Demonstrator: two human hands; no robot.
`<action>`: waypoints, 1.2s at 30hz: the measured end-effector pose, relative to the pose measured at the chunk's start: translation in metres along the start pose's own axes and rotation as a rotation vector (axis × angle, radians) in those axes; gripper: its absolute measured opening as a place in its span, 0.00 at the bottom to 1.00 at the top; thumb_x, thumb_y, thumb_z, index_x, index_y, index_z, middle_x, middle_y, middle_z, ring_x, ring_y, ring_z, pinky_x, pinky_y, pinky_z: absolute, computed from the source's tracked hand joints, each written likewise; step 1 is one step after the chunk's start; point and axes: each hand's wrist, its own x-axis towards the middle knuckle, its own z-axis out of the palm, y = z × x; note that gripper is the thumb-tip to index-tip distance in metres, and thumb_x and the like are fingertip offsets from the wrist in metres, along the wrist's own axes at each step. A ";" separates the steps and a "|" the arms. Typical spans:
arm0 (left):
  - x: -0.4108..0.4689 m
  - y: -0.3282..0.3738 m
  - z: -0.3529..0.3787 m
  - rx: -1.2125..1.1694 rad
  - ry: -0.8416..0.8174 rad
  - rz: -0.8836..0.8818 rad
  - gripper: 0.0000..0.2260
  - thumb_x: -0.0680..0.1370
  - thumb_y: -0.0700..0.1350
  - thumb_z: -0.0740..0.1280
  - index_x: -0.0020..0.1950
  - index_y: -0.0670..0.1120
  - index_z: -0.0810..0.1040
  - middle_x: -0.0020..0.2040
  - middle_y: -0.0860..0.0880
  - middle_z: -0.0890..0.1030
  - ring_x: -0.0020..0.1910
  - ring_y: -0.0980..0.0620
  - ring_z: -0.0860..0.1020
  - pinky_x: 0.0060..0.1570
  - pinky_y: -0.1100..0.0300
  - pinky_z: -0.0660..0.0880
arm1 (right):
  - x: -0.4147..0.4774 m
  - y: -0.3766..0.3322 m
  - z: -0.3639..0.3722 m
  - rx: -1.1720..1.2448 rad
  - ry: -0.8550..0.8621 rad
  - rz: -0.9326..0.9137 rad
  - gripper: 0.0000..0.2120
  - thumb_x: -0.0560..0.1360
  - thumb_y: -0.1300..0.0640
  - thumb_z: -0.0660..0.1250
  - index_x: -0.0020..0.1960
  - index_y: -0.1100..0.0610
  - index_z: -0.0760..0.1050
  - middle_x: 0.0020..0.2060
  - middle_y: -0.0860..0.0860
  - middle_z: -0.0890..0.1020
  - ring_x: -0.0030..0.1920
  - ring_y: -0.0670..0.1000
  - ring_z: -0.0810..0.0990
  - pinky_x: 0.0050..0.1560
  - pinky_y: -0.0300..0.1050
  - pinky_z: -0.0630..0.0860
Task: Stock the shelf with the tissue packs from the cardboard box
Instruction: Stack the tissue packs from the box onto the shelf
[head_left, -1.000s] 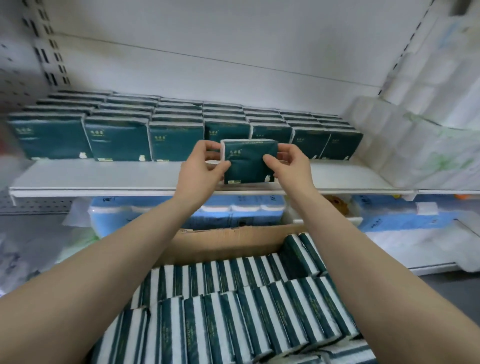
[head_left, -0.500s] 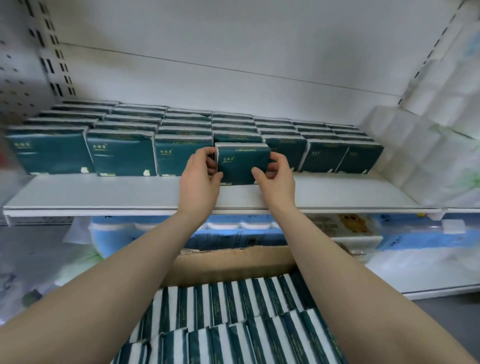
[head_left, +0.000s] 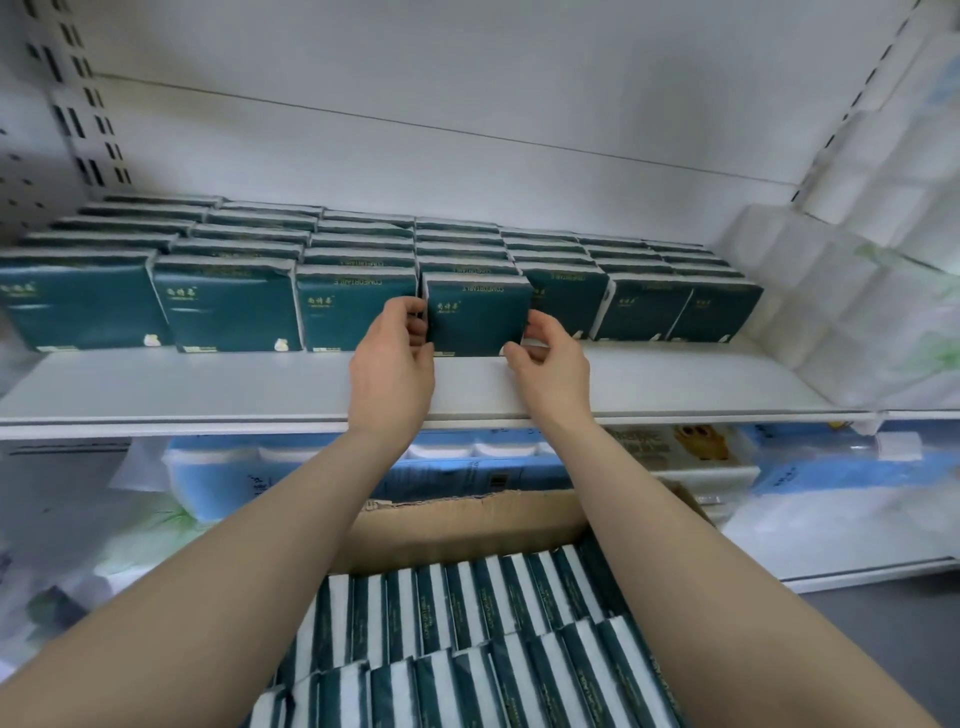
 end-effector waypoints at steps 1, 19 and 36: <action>0.000 0.000 0.000 0.003 0.003 0.003 0.15 0.77 0.37 0.66 0.63 0.48 0.72 0.51 0.53 0.78 0.48 0.53 0.76 0.53 0.52 0.76 | 0.000 0.000 0.000 -0.004 -0.008 -0.001 0.22 0.80 0.58 0.66 0.73 0.52 0.69 0.63 0.46 0.78 0.55 0.43 0.76 0.55 0.35 0.71; -0.046 0.031 0.000 -0.012 -0.124 0.198 0.11 0.79 0.38 0.64 0.58 0.49 0.74 0.50 0.54 0.77 0.46 0.56 0.75 0.48 0.62 0.75 | -0.048 0.017 -0.071 -0.099 0.149 -0.046 0.16 0.80 0.61 0.65 0.65 0.48 0.74 0.54 0.46 0.79 0.49 0.42 0.78 0.47 0.32 0.76; -0.159 0.061 0.107 0.044 -0.819 0.090 0.18 0.77 0.42 0.69 0.66 0.51 0.72 0.61 0.50 0.77 0.59 0.52 0.76 0.60 0.53 0.74 | -0.131 0.115 -0.153 -0.752 -0.225 0.197 0.12 0.73 0.45 0.72 0.47 0.53 0.80 0.54 0.54 0.77 0.52 0.54 0.77 0.48 0.46 0.72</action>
